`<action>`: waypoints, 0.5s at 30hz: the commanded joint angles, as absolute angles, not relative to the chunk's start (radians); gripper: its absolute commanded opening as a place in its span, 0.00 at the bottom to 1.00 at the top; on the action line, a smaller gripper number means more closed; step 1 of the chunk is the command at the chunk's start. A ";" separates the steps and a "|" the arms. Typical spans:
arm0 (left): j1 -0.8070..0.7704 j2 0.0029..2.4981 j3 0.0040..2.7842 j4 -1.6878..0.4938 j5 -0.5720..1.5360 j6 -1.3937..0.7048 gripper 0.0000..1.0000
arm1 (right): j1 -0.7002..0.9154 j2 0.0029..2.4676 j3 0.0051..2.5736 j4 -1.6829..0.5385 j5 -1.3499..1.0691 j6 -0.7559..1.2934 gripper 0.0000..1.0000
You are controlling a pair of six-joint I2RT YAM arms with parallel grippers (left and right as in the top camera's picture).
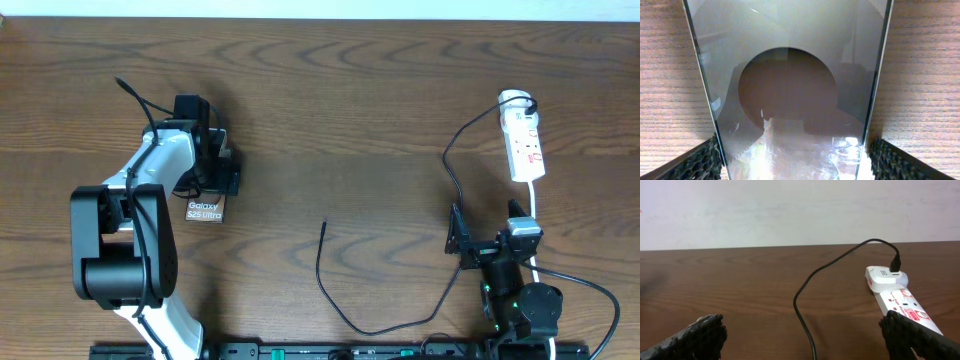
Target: Plug charger to phone and switch on socket
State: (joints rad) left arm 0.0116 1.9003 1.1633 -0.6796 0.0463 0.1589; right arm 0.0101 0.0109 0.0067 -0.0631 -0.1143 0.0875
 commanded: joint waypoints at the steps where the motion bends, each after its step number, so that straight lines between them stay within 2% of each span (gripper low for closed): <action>1: 0.017 1.916 1.147 -0.682 0.037 0.172 0.89 | 0.001 0.006 0.006 -0.067 -0.107 0.097 0.99; 5: 0.017 1.916 1.147 -0.682 0.037 0.172 0.85 | 0.001 0.006 0.006 -0.067 -0.107 0.097 0.99; 15: 0.017 1.916 1.147 -0.683 0.037 0.172 0.85 | 0.001 0.006 0.006 -0.067 -0.107 0.097 0.99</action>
State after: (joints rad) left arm 0.0116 1.9003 1.1633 -0.6796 0.0460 0.1593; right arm 0.0101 0.0109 0.0067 -0.0631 -0.1143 0.0879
